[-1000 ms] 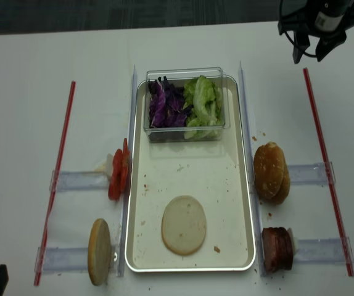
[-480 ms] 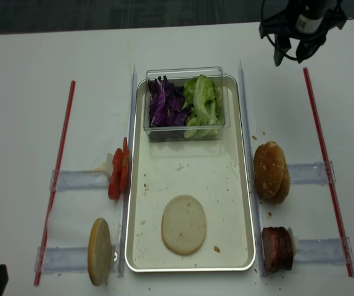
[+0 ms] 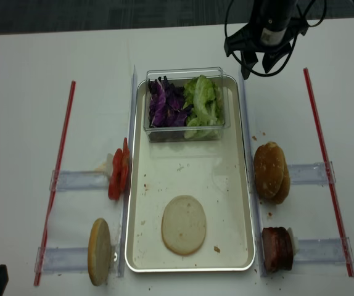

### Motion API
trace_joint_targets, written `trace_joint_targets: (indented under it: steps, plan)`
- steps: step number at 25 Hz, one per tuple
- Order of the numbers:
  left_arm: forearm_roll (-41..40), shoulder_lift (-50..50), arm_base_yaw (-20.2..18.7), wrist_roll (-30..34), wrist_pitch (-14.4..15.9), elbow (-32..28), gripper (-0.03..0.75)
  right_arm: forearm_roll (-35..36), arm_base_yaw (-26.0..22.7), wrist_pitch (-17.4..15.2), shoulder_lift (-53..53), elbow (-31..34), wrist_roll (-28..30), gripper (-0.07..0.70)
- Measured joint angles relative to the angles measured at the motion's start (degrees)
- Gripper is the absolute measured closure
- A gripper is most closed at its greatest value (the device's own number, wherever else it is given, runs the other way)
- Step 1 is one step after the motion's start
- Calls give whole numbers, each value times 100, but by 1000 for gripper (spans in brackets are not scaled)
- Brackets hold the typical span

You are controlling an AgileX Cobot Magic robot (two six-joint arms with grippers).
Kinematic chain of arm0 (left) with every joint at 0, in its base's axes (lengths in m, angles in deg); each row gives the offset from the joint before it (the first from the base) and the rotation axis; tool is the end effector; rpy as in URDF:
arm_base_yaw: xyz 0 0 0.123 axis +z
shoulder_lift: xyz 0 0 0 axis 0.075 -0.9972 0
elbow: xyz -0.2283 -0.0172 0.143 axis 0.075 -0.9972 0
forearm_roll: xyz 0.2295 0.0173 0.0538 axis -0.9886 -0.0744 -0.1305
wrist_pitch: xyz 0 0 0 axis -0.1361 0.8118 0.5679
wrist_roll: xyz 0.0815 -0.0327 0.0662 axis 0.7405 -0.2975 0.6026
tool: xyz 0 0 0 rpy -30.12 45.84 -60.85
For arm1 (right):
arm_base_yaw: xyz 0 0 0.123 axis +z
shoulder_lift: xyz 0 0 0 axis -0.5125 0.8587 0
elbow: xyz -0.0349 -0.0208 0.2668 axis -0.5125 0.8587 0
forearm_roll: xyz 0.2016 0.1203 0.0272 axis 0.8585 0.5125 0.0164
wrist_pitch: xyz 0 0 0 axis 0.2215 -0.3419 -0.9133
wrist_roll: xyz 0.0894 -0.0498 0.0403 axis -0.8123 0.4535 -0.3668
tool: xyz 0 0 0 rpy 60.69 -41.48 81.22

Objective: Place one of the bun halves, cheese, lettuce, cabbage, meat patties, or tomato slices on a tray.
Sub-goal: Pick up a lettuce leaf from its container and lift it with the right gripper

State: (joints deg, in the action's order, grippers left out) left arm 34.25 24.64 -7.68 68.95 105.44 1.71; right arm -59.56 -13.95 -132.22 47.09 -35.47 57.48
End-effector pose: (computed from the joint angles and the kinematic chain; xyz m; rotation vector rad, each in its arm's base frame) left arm 0.0062 0.0008 0.2469 0.0169 2.1583 -0.0436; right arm 0.3989 0.1331 0.2058 -0.4245 2.9645 0.1934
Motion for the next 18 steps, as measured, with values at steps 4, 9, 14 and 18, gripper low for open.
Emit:
trace_joint_targets:
  steps: [4, 9, 14, 18]
  plan:
    - [0, 0, 0, 0, 0, 0, 288, 0, 279, 0, 0, -9, -28, 242]
    - [0, 0, 0, 0, 0, 0, 288, 0, 556, 0, 0, -9, -41, 244]
    - [0, 0, 0, 0, 0, 0, 288, 22, 695, 36, 0, -9, -110, 244]
    - [0, 0, 0, 0, 0, 0, 288, 49, 789, 106, 0, -9, -110, 244]
